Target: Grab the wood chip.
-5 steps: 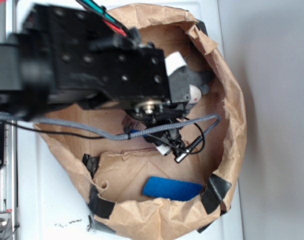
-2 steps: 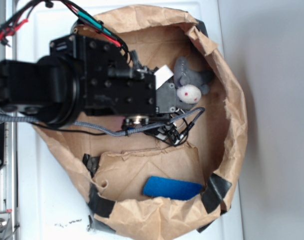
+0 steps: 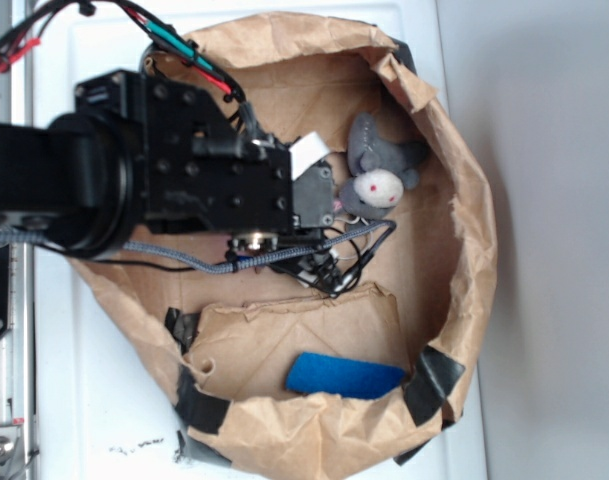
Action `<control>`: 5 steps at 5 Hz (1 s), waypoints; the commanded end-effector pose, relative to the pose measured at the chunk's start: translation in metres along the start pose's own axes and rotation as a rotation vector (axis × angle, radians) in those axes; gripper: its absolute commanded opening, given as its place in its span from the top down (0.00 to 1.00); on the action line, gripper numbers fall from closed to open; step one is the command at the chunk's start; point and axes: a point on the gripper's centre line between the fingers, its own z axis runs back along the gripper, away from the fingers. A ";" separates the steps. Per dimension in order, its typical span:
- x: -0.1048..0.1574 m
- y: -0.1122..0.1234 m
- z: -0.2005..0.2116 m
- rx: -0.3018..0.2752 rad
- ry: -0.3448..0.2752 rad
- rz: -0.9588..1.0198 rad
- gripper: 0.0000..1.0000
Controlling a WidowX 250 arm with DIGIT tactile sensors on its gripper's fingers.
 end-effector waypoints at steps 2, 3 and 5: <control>0.001 0.014 -0.021 -0.041 -0.035 -0.008 0.00; -0.002 0.009 -0.026 -0.022 -0.049 -0.003 0.04; -0.003 0.004 -0.026 0.001 -0.090 0.011 1.00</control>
